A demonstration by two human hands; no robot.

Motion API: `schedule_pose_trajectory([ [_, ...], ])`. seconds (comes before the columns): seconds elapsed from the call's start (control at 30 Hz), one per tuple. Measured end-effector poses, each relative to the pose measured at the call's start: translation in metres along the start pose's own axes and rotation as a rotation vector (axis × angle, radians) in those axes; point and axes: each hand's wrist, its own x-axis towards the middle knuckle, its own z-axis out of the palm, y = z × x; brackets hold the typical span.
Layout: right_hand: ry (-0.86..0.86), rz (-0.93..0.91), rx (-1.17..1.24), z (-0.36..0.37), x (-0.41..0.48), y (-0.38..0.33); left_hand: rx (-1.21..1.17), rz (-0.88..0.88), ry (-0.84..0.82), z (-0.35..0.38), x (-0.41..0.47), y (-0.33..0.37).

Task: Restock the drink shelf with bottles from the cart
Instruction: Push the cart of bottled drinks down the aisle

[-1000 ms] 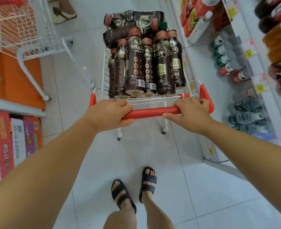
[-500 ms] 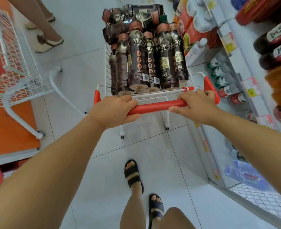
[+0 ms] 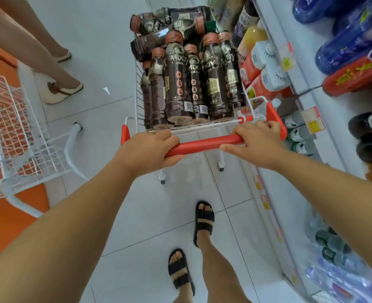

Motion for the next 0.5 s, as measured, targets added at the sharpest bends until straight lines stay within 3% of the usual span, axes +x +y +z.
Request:
schedule_pose_trajectory([
  [0.5,-0.079,0.029,-0.018,-0.088,0.164,0.008,-0.035,0.018,0.013,-0.056,0.117,-0.132],
])
